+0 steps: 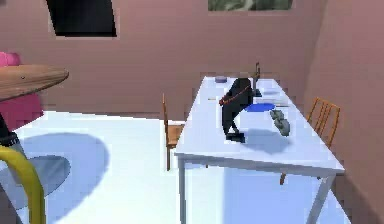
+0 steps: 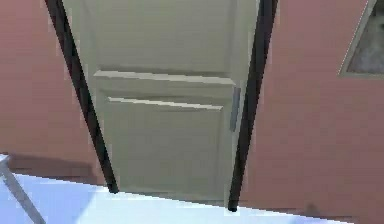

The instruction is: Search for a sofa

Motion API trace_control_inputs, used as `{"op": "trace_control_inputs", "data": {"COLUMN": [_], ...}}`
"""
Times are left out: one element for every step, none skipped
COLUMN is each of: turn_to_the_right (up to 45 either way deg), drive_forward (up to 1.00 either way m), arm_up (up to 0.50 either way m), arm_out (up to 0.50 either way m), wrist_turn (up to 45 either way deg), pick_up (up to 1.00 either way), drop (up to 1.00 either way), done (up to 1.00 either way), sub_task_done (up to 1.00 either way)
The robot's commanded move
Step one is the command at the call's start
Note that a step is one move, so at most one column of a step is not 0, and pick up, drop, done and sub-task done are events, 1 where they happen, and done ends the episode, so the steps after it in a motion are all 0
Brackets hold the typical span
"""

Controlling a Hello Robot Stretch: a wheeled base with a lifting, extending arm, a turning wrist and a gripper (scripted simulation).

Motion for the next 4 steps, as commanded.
{"op": "trace_control_inputs", "data": {"turn_to_the_right": [0.0, -27.0, 0.0, -24.0], "drive_forward": [0.55, 0.0, 0.2, 0.0], "arm_up": [0.0, 0.0, 0.0, 0.0], "arm_out": [0.0, 0.0, 0.0, 0.0], "wrist_turn": [0.0, 0.0, 0.0, 0.0], "pick_up": [0.0, 0.0, 0.0, 0.0], "drop": [0.0, 0.0, 0.0, 0.0], "done": [0.0, 0.0, 0.0, 0.0], "sub_task_done": [0.0, 0.0, 0.0, 0.0]}}
